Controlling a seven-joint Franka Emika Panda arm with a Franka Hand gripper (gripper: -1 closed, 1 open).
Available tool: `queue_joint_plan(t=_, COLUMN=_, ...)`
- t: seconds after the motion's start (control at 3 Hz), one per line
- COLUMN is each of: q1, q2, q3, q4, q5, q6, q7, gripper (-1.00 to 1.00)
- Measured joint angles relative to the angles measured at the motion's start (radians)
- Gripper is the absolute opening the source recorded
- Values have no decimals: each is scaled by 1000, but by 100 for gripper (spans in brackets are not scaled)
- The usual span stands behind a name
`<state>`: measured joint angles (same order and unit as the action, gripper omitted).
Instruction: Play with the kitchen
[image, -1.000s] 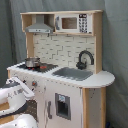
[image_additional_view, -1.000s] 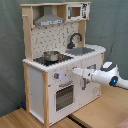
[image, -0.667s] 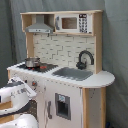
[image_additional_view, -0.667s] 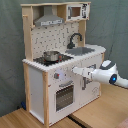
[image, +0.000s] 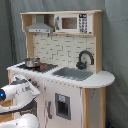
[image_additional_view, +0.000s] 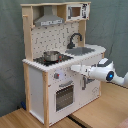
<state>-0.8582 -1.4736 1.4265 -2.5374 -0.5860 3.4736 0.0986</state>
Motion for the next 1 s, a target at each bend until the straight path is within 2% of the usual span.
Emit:
queue_joint_plan(t=0.33, q1=0, q2=0, q3=0, q4=0, q5=0, q6=0, q7=0, gripper=-100)
queue_joint_plan(t=1.0, q1=6, q2=0, q3=6, q4=0, q5=0, q6=-33, q7=-204, gripper=-100)
